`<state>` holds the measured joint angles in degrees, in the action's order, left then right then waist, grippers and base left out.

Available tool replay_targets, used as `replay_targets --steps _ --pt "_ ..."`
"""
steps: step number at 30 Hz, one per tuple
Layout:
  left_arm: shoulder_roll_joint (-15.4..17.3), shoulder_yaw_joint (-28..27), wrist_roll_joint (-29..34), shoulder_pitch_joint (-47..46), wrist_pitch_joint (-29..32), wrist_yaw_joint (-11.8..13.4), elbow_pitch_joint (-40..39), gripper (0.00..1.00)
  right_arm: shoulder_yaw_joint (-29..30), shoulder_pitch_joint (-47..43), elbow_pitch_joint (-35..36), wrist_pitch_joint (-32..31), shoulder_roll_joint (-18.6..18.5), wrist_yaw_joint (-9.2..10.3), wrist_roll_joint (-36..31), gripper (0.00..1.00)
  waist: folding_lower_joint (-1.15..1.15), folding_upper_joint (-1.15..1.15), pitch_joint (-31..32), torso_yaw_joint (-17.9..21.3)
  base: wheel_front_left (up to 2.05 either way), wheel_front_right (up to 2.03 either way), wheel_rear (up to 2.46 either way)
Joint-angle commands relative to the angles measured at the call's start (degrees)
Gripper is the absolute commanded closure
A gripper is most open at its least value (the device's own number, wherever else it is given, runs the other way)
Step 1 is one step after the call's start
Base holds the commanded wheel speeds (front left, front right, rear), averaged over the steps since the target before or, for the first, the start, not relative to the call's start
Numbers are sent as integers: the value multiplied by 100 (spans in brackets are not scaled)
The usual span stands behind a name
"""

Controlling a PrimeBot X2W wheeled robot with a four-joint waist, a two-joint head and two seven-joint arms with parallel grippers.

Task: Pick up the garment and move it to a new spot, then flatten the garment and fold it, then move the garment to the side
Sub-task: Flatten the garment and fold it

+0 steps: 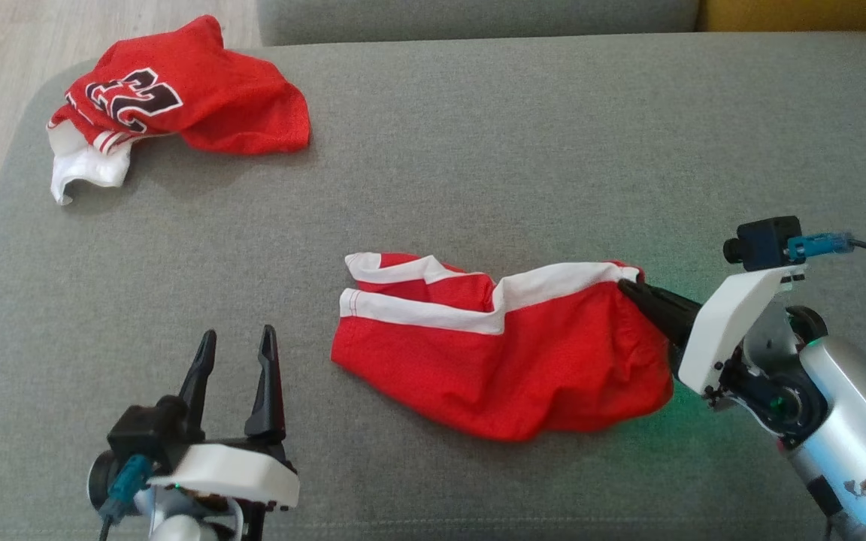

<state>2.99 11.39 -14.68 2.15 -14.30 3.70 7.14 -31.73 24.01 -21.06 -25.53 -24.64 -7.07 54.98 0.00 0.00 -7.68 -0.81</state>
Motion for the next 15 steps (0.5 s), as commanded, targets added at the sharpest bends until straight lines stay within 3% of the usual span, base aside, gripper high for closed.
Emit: replay_targets --steps 1,7,15 --pt "-12 -161 50 -112 -70 -12 -170 0 -44 44 236 119 -157 -42 46 100 0 0 19 4 0 0 0" --pt "-12 -30 -75 -132 -70 -88 -140 0 -241 -199 639 549 -292 -42 -115 100 0 0 144 56 0 0 0" --pt "47 315 -70 -583 134 -409 356 0 -445 -416 1047 758 -311 -42 -397 100 0 0 135 284 0 0 0"
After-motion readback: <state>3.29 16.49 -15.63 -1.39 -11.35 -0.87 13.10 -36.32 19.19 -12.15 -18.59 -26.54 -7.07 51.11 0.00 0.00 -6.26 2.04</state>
